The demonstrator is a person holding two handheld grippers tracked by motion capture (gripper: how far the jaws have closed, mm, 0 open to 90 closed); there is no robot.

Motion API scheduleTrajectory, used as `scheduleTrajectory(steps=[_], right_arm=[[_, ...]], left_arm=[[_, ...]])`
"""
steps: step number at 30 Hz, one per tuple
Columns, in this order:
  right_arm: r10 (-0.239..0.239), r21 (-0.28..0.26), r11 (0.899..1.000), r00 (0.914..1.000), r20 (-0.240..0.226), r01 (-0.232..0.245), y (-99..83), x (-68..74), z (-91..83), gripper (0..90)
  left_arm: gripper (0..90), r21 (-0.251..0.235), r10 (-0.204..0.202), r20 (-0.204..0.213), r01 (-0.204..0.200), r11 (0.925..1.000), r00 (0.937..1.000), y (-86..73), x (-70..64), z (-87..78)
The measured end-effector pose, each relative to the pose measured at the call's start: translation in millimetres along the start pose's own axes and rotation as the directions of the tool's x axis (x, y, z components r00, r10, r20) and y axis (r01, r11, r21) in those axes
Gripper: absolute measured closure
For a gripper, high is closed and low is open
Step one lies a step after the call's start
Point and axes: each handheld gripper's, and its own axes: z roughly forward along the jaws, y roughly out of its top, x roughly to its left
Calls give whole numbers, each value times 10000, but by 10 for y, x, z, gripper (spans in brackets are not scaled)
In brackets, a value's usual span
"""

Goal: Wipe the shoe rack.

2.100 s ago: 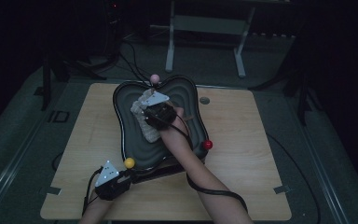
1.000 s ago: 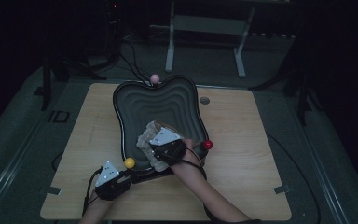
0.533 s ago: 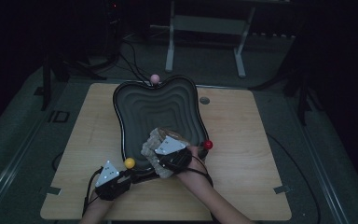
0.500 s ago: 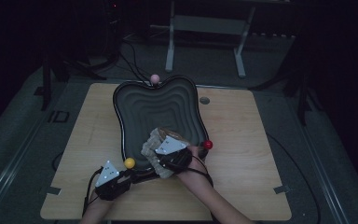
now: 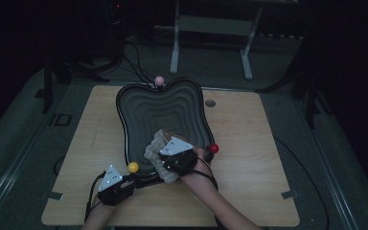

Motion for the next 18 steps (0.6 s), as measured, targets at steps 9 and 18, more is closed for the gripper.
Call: scheduleTrajectory(steps=[9, 18], right_arm=[[730, -933, 9932, 9970, 257, -703, 501, -318, -13, 674], [1296, -1591, 9801, 9898, 592, -1188, 1203, -644, 166, 674]], left_arm=[[716, 9, -32, 36, 32, 10000, 10000, -1, 5, -1], [715, 11, -56, 62, 56, 10000, 10000, -3, 7, -4]])
